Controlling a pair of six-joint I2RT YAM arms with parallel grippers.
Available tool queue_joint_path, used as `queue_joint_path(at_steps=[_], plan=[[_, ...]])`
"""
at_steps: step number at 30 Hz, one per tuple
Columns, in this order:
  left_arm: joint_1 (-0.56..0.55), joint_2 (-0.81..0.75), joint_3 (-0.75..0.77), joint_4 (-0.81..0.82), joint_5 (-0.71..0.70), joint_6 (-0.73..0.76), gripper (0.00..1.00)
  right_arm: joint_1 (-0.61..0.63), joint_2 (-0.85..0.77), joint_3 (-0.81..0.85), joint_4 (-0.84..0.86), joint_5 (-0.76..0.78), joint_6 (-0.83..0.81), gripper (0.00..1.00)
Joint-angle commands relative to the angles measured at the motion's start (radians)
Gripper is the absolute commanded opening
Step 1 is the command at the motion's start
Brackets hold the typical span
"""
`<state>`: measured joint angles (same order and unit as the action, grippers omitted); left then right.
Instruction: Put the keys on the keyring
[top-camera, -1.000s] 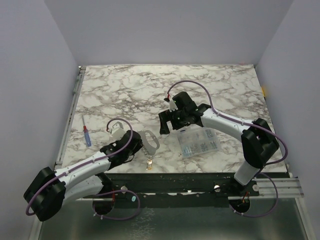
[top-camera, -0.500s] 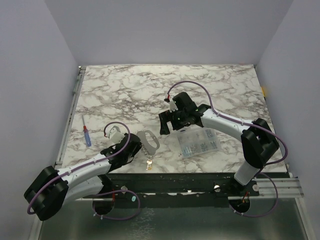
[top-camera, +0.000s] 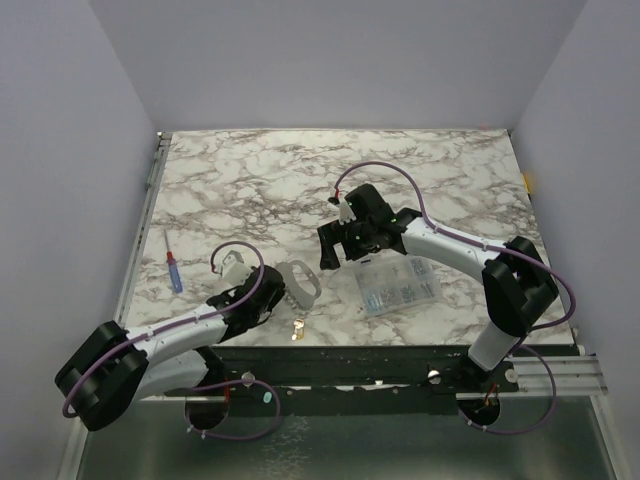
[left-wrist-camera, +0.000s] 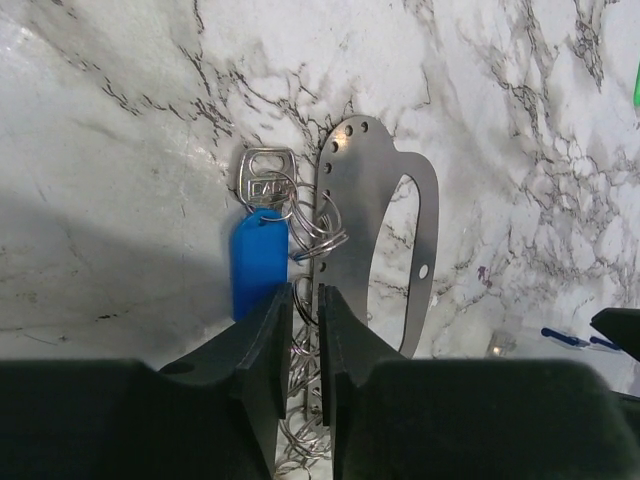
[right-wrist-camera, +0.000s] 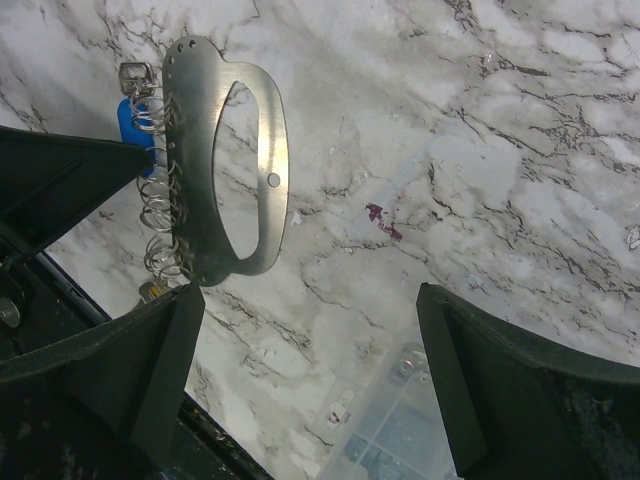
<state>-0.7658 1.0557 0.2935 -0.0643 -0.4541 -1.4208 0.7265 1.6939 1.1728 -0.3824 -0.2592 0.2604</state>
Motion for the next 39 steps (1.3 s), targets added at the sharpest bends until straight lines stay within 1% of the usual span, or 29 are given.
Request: queue_joint_path(at_steps=[1, 3, 6, 9, 13, 17, 23, 29, 32, 34, 36, 39], plan=[[0.002, 0.025, -0.008, 0.039, 0.002, 0.003, 0.21, 0.004, -0.030, -0.005, 0.013, 0.012, -0.012, 1.00], [0.003, 0.031, -0.010, 0.044, 0.005, 0.005, 0.19, 0.004, -0.030, -0.007, 0.013, 0.011, -0.012, 1.00], [0.003, 0.033, -0.013, 0.049, 0.003, 0.009, 0.13, 0.004, -0.031, -0.007, 0.011, 0.011, -0.012, 1.00], [0.002, 0.031, -0.013, 0.056, -0.001, 0.019, 0.00, 0.005, -0.030, -0.008, 0.014, 0.012, -0.012, 1.00], [0.003, 0.012, -0.013, 0.060, -0.005, 0.041, 0.00, 0.004, -0.030, -0.011, 0.020, 0.013, -0.012, 1.00], [0.002, -0.048, -0.020, 0.060, -0.013, 0.058, 0.00, 0.004, -0.042, -0.022, 0.036, 0.005, -0.015, 1.00], [0.003, -0.151, -0.015, 0.044, 0.000, 0.065, 0.00, 0.004, -0.118, -0.075, 0.122, -0.055, -0.034, 1.00], [0.004, -0.224, 0.014, -0.010, 0.031, 0.038, 0.00, 0.004, -0.265, -0.210, 0.353, -0.158, -0.085, 1.00], [0.006, -0.249, 0.041, -0.036, 0.050, 0.020, 0.00, 0.004, -0.342, -0.315, 0.517, -0.208, -0.128, 1.00], [0.006, -0.263, 0.054, -0.044, 0.065, 0.006, 0.00, 0.005, -0.398, -0.422, 0.684, -0.262, -0.163, 1.00], [0.008, -0.279, 0.069, -0.048, 0.081, -0.001, 0.00, 0.005, -0.440, -0.510, 0.818, -0.280, -0.174, 1.00], [0.009, -0.298, 0.091, -0.055, 0.112, -0.009, 0.00, 0.005, -0.472, -0.580, 0.942, -0.317, -0.201, 1.00]])
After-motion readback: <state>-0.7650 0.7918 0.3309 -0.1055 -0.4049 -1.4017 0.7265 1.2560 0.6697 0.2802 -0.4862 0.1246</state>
